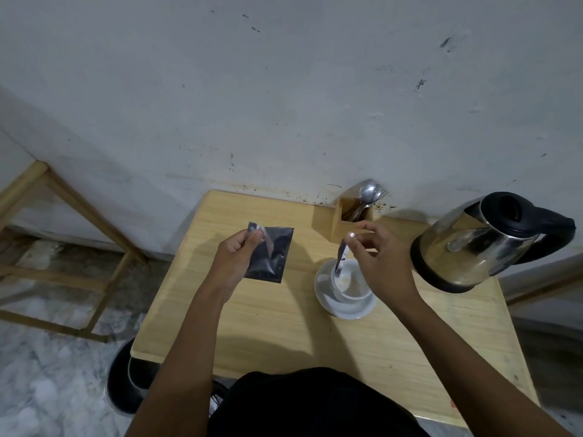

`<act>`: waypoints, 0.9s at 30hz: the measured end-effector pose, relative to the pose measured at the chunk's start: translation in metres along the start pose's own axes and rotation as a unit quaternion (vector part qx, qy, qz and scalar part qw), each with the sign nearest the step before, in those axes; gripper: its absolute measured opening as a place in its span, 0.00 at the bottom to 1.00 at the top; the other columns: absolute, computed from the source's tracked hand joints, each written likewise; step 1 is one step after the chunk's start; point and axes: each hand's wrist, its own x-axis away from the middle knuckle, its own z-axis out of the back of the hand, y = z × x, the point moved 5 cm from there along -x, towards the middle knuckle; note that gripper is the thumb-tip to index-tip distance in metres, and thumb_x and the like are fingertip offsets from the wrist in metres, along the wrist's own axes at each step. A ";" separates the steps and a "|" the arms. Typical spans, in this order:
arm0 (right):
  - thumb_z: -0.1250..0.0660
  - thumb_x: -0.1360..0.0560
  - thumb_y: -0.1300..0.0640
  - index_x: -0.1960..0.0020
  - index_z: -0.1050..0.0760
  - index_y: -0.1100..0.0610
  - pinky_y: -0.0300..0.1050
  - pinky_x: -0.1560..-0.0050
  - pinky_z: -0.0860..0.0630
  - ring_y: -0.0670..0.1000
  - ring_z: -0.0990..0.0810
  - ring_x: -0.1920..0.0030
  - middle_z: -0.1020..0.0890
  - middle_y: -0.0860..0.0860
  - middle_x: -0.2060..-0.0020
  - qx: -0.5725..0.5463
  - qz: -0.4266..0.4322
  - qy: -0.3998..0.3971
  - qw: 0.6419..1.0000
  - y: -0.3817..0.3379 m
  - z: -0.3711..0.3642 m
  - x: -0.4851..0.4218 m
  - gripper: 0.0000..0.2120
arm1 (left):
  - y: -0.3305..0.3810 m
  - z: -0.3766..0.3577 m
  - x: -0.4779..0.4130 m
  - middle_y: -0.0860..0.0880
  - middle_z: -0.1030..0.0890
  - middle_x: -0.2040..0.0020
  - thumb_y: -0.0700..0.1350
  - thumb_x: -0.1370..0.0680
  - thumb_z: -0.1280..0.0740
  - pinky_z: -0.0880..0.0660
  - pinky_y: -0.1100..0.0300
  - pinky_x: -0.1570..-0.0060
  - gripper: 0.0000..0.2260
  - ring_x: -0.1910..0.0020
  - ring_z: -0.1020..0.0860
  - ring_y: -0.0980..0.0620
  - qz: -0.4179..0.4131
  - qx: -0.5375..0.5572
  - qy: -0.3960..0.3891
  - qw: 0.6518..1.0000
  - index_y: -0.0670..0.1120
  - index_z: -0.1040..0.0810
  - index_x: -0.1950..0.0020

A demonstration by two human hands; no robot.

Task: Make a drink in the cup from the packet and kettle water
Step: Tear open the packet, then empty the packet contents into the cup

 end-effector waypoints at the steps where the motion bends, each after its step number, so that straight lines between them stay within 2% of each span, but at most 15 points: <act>1: 0.29 0.24 0.56 0.51 0.22 0.47 0.28 0.58 0.26 0.37 0.19 0.58 0.17 0.42 0.61 0.021 -0.016 -0.014 1.000 0.007 -0.007 -0.004 0.06 | 0.000 0.003 0.001 0.45 0.16 0.56 0.54 0.21 0.37 0.24 0.50 0.50 0.14 0.57 0.19 0.47 0.000 -0.007 0.003 1.000 0.45 0.18 0.53; 4: 0.29 0.24 0.56 0.52 0.20 0.49 0.28 0.61 0.28 0.37 0.20 0.60 0.17 0.42 0.60 0.094 -0.048 -0.070 0.992 0.030 -0.036 -0.017 0.03 | -0.004 0.009 0.005 0.49 0.16 0.58 0.54 0.21 0.37 0.26 0.54 0.54 0.13 0.59 0.20 0.52 0.001 -0.018 0.018 1.000 0.46 0.18 0.53; 9: 0.31 0.24 0.53 0.50 0.19 0.49 0.46 0.53 0.20 0.45 0.19 0.55 0.17 0.45 0.57 0.194 -0.046 -0.142 0.970 0.054 -0.090 -0.038 0.04 | -0.011 0.014 0.012 0.51 0.17 0.58 0.55 0.21 0.37 0.27 0.56 0.54 0.13 0.59 0.20 0.54 0.009 -0.019 0.027 0.999 0.48 0.18 0.53; 14: 0.35 0.22 0.50 0.48 0.17 0.49 0.44 0.51 0.24 0.47 0.21 0.50 0.17 0.46 0.48 0.272 -0.033 -0.208 0.939 0.063 -0.122 -0.045 0.09 | -0.015 0.014 0.011 0.51 0.18 0.59 0.55 0.21 0.37 0.29 0.59 0.54 0.14 0.59 0.22 0.56 0.011 -0.026 0.031 0.999 0.46 0.18 0.53; 16: 0.37 0.20 0.52 0.45 0.18 0.51 0.40 0.52 0.27 0.47 0.21 0.49 0.17 0.46 0.47 0.247 -0.027 -0.189 0.950 0.056 -0.119 -0.046 0.10 | -0.016 0.012 0.011 0.52 0.17 0.58 0.54 0.21 0.37 0.29 0.62 0.56 0.13 0.60 0.21 0.58 0.014 -0.022 0.034 0.999 0.47 0.18 0.52; 18: 0.40 0.19 0.54 0.43 0.19 0.54 0.36 0.53 0.28 0.46 0.20 0.50 0.17 0.47 0.48 0.151 -0.046 -0.164 0.974 0.044 -0.110 -0.043 0.12 | -0.018 0.010 0.009 0.50 0.17 0.57 0.54 0.21 0.37 0.29 0.62 0.56 0.13 0.59 0.21 0.58 0.019 -0.015 0.035 0.999 0.47 0.18 0.52; 19: 0.40 0.19 0.56 0.43 0.19 0.55 0.37 0.53 0.28 0.47 0.19 0.51 0.17 0.47 0.49 0.074 -0.075 -0.155 0.982 0.038 -0.105 -0.039 0.12 | -0.020 0.010 0.008 0.48 0.17 0.56 0.54 0.21 0.37 0.29 0.61 0.55 0.13 0.58 0.21 0.56 0.021 -0.012 0.035 0.999 0.46 0.18 0.51; 21: 0.39 0.19 0.56 0.45 0.19 0.55 0.42 0.52 0.25 0.49 0.18 0.52 0.16 0.50 0.50 -0.054 -0.133 -0.169 0.975 0.029 -0.097 -0.025 0.11 | -0.022 0.006 0.007 0.43 0.16 0.52 0.55 0.22 0.36 0.29 0.58 0.51 0.13 0.54 0.21 0.52 0.024 0.000 0.031 0.999 0.47 0.18 0.50; 24: 0.32 0.22 0.54 0.49 0.19 0.53 0.44 0.53 0.24 0.49 0.18 0.54 0.15 0.53 0.53 -0.059 -0.127 -0.245 0.959 0.029 -0.094 -0.002 0.05 | -0.022 -0.004 0.007 0.44 0.16 0.49 0.57 0.23 0.36 0.28 0.55 0.48 0.12 0.52 0.20 0.50 0.038 0.025 0.016 0.999 0.50 0.18 0.50; 27: 0.30 0.24 0.56 0.55 0.19 0.61 0.44 0.60 0.26 0.49 0.21 0.64 0.17 0.60 0.61 -0.030 -0.092 -0.239 0.966 0.035 -0.086 0.009 0.07 | -0.018 -0.020 0.007 0.45 0.18 0.55 0.56 0.23 0.34 0.28 0.53 0.50 0.13 0.54 0.22 0.50 0.036 0.037 -0.010 0.999 0.48 0.18 0.53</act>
